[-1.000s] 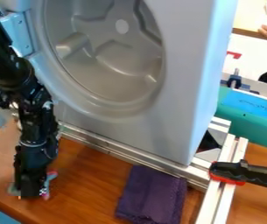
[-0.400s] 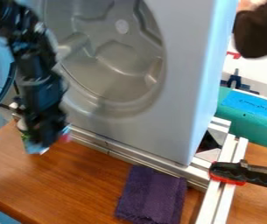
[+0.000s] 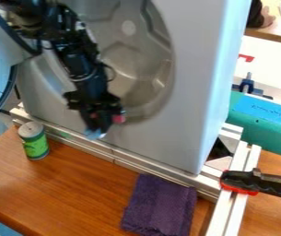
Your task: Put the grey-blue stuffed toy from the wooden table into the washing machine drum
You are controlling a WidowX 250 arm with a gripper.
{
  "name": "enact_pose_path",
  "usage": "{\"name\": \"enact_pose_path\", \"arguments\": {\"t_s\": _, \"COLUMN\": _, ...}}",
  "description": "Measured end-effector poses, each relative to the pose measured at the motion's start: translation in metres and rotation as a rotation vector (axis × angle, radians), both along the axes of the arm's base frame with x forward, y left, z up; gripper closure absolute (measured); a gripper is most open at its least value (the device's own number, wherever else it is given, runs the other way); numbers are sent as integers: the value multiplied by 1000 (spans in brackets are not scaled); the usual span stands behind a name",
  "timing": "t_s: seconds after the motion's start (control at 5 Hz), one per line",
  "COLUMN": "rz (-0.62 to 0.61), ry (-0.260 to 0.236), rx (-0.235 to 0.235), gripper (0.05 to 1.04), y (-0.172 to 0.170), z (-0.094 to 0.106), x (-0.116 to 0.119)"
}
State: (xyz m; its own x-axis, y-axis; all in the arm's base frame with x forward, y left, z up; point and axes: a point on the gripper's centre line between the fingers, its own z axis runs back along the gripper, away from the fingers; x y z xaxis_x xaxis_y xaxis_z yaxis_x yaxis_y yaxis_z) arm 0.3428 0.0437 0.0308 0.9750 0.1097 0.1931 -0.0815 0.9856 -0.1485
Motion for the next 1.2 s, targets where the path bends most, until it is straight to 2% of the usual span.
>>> {"name": "enact_pose_path", "arguments": {"t_s": 0.2, "rz": 90, "ry": -122, "rx": -30, "gripper": 753, "y": -10, "z": -2, "x": 10}}
{"name": "enact_pose_path", "arguments": {"t_s": 0.4, "rz": 141, "ry": -228, "rx": -8, "gripper": 753, "y": -5, "z": 27, "x": 15}}
{"name": "enact_pose_path", "arguments": {"t_s": 0.6, "rz": 175, "ry": -223, "rx": 36, "gripper": 753, "y": 5, "z": 33, "x": 18}}
{"name": "enact_pose_path", "arguments": {"t_s": 0.8, "rz": 214, "ry": -272, "rx": 65, "gripper": 753, "y": 25, "z": 52, "x": 32}}
{"name": "enact_pose_path", "arguments": {"t_s": 1.0, "rz": 217, "ry": -219, "rx": 46, "gripper": 753, "y": 30, "z": 33, "x": 47}}
{"name": "enact_pose_path", "arguments": {"t_s": 1.2, "rz": 201, "ry": -190, "rx": 28, "gripper": 710, "y": 30, "z": 22, "x": 60}}
